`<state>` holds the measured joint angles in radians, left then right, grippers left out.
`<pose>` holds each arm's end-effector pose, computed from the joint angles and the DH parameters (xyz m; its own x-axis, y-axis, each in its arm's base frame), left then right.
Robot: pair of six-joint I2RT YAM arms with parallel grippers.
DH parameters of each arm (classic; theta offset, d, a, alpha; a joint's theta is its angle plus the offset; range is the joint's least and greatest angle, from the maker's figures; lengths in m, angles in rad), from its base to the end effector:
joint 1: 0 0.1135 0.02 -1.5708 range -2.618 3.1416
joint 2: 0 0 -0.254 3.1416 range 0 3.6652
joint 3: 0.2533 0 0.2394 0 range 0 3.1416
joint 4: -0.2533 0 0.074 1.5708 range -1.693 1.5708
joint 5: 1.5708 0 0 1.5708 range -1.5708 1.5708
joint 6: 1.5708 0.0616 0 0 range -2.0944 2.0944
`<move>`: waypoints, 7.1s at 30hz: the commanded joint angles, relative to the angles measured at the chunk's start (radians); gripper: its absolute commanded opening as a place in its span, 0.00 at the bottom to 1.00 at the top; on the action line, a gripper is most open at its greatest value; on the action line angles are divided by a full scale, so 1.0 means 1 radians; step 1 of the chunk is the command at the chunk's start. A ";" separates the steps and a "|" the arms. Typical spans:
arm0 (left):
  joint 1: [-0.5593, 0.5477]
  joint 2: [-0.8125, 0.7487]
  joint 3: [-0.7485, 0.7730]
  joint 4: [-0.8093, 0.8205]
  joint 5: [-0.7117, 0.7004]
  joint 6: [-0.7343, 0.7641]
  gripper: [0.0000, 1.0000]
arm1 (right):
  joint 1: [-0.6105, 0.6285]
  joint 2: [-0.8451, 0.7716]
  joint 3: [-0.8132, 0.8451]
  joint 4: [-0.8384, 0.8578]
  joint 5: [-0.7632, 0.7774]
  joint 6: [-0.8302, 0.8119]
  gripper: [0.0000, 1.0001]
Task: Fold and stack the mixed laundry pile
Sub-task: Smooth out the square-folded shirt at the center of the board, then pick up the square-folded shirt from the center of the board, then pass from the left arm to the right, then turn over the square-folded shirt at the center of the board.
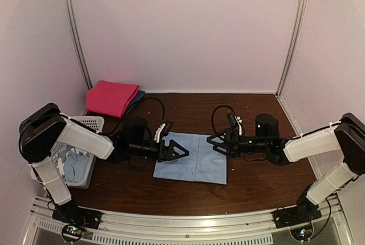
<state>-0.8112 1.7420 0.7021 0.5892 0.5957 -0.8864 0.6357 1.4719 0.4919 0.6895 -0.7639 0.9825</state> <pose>0.2124 -0.2739 0.1399 -0.9242 0.0418 -0.3797 0.3669 0.3736 -0.8519 0.2059 0.2049 0.1733 -0.9282 0.0617 -0.3669 -0.3422 0.2456 0.9070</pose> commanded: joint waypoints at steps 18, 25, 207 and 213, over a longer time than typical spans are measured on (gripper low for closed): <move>0.087 0.217 0.127 -0.047 -0.027 0.052 0.98 | -0.151 0.396 0.131 0.039 -0.076 -0.109 1.00; 0.087 0.052 0.183 -0.255 -0.059 0.148 0.98 | -0.156 0.246 0.226 -0.196 -0.087 -0.247 1.00; -0.348 -0.090 0.240 -0.291 -0.817 1.018 0.98 | -0.464 -0.068 0.464 -1.496 0.281 -0.623 0.00; -0.332 -0.145 0.175 -0.242 -0.808 1.000 0.98 | -0.521 -0.113 0.749 -1.829 0.676 -0.705 0.00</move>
<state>-1.1580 1.6547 0.9211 0.2600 -0.2264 0.1474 0.1379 1.4002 1.0718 -0.8749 -0.4225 0.3676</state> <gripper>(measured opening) 0.977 0.026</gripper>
